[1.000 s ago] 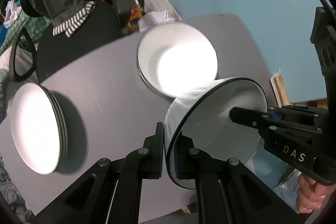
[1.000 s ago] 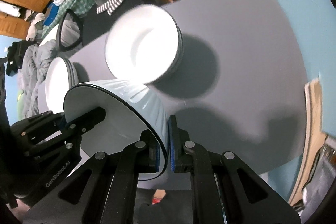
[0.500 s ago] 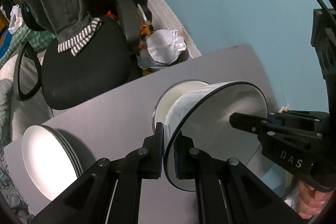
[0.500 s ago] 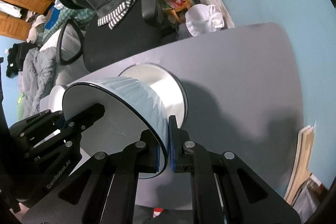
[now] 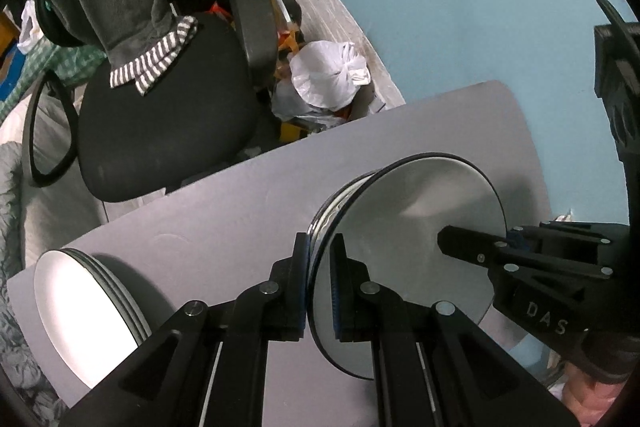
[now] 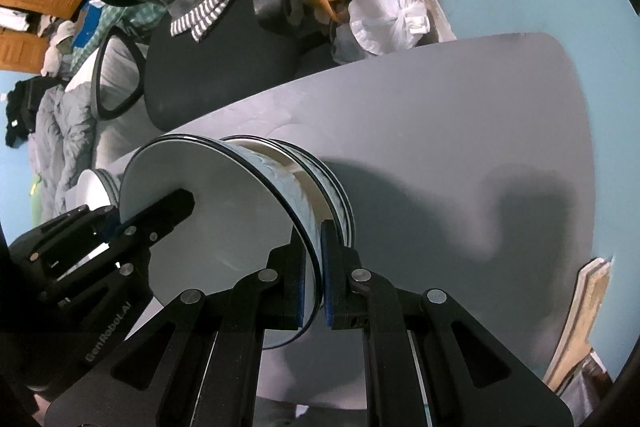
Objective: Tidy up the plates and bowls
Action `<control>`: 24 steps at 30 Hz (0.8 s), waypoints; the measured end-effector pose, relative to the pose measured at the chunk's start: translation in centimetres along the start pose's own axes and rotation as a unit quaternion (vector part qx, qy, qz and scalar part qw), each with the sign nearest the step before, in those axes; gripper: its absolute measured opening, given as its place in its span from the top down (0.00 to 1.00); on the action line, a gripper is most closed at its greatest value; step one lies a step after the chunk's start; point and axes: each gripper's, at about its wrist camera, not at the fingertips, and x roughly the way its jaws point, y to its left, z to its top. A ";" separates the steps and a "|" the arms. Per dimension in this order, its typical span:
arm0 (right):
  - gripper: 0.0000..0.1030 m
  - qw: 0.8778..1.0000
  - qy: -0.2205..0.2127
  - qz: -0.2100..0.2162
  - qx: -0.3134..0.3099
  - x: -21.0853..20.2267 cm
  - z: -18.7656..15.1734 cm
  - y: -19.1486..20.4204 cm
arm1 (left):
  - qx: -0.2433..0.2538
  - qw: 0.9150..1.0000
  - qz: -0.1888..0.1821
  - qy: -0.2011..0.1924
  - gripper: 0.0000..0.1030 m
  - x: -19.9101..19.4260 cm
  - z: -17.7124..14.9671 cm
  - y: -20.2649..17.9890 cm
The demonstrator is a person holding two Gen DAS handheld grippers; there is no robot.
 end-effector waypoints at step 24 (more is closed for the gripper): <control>0.74 0.997 0.037 0.029 0.060 0.4 0.5 -0.4 | -0.021 1.000 0.003 0.010 0.74 0.0 0.4 0.9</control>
